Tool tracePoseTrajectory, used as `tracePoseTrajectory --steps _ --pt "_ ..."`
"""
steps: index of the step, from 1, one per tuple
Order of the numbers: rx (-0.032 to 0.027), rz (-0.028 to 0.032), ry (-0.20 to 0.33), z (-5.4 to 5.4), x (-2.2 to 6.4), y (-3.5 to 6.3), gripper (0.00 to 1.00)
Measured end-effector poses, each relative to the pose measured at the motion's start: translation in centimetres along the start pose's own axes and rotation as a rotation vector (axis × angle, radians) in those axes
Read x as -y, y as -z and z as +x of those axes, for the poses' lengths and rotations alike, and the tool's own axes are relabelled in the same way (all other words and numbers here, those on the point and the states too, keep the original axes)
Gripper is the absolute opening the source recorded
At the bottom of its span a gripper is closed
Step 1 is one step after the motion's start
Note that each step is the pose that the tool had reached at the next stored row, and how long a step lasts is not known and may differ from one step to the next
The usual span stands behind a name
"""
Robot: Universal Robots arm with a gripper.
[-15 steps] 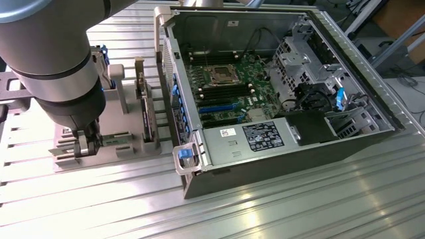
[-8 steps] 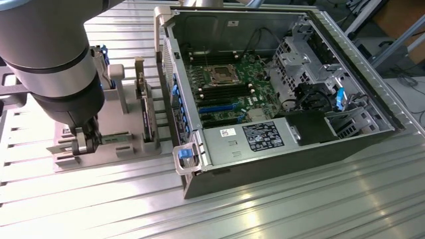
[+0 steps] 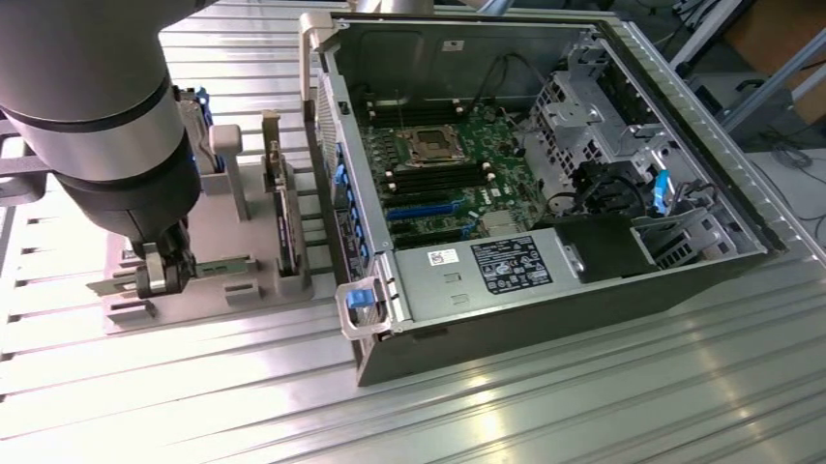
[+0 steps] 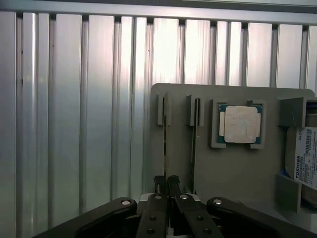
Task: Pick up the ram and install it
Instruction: 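Pick up the ram and move it above insertion slot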
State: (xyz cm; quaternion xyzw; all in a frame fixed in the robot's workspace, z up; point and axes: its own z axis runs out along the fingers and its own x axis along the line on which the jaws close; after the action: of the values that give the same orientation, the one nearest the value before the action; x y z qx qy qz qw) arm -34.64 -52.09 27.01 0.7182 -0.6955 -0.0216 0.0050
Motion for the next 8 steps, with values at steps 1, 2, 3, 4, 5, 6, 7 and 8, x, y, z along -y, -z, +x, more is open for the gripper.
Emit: tracePoseTrajectory --steps 1,2,3,4,5,6,7,8 --pt "0.0001 0.0000 0.000 0.0 -0.01 0.19 0.12" --pt "0.0000 0.0000 0.000 0.0 -0.01 0.36 0.12" --pt "0.0001 0.0001 0.000 0.0 -0.02 0.49 0.12" --pt "0.0002 0.0000 0.000 0.0 -0.03 0.63 0.12" --pt "0.0000 0.0001 0.000 0.0 -0.03 0.79 0.12" --pt "0.0000 0.0000 0.000 0.0 -0.04 0.99 0.12" --pt "0.0001 0.0000 0.000 0.0 -0.04 1.12 0.12" --pt "0.0001 0.0000 0.000 0.0 -0.05 1.28 0.12"
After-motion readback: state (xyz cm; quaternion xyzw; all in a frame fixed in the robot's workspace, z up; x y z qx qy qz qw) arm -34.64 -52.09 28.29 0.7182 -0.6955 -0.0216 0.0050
